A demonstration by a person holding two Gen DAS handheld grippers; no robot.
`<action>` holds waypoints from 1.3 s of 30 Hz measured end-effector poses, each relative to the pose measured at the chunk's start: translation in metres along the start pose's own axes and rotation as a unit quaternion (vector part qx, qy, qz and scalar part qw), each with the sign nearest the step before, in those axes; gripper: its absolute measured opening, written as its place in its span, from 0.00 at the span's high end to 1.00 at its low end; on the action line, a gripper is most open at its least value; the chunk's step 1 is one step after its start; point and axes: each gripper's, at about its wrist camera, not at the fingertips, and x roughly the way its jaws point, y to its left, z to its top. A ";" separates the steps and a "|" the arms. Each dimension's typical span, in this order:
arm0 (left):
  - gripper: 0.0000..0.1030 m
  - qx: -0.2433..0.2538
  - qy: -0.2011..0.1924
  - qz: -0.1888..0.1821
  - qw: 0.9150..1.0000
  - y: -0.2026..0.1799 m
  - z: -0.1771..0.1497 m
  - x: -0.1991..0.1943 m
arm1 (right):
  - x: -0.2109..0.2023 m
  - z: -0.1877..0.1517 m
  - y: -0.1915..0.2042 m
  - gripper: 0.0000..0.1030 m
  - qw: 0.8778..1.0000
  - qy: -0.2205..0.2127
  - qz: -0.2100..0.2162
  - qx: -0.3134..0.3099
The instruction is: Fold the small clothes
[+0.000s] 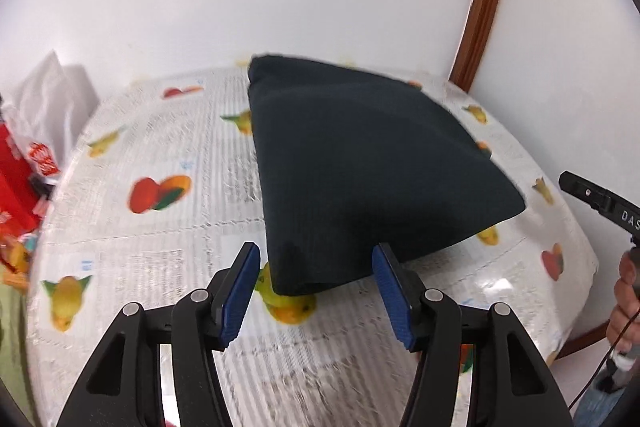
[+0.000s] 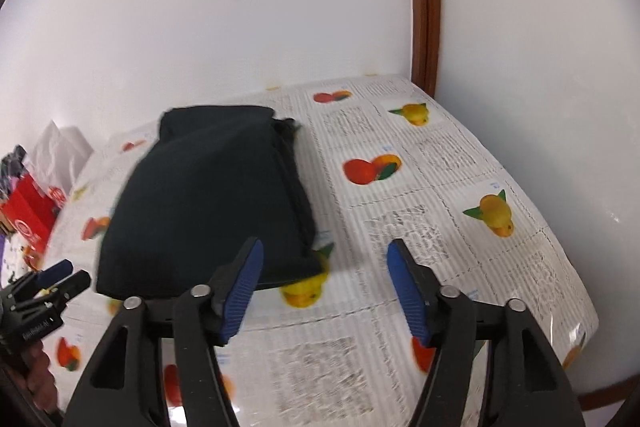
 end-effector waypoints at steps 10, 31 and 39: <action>0.20 0.001 -0.068 0.028 0.997 -0.023 -0.013 -0.090 | -0.088 -0.014 0.027 0.06 0.998 -0.056 -0.013 0.006; 0.17 -0.003 -0.114 0.043 0.992 -0.037 -0.063 -0.173 | -0.180 -0.073 0.038 0.00 0.994 -0.087 -0.064 -0.032; 0.17 -0.002 -0.115 0.043 0.992 -0.040 -0.066 -0.173 | -0.187 -0.079 0.043 0.00 0.992 -0.094 -0.071 -0.041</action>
